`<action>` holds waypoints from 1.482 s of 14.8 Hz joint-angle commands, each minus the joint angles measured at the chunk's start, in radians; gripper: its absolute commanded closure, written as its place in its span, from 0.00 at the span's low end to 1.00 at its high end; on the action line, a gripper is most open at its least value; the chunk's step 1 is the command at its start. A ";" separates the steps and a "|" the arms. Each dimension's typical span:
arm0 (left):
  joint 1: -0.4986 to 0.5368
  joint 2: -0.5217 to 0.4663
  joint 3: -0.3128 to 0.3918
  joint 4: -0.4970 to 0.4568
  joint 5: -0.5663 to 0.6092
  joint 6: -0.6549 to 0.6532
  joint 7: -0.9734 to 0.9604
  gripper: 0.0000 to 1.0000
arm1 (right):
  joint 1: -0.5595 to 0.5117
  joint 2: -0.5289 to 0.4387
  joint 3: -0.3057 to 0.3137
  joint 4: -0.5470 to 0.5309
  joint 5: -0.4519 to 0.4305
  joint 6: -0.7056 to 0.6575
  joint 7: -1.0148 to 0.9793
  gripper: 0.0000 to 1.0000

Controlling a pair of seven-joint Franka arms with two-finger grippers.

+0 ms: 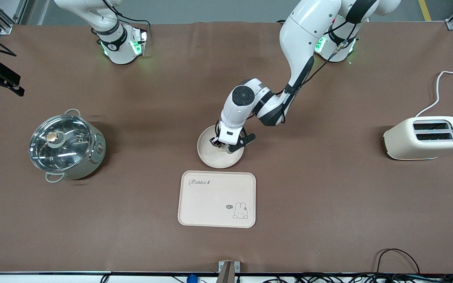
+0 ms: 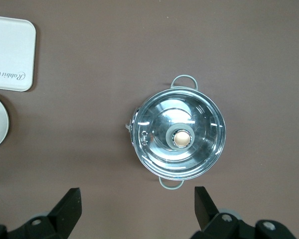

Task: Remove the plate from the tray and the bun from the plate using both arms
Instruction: 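Lift the bun and carry it toward the toaster with the left gripper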

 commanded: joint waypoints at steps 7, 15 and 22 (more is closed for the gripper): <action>0.126 -0.217 0.013 0.070 0.116 -0.560 0.309 1.00 | -0.009 -0.014 0.024 -0.012 -0.013 0.015 0.004 0.00; 0.488 -0.244 0.002 0.008 0.103 -0.674 0.995 1.00 | -0.004 0.029 0.026 0.034 -0.020 0.022 -0.030 0.00; 0.651 -0.139 0.003 -0.010 0.103 -0.599 1.275 0.53 | 0.011 0.048 0.026 0.043 -0.022 0.036 -0.031 0.00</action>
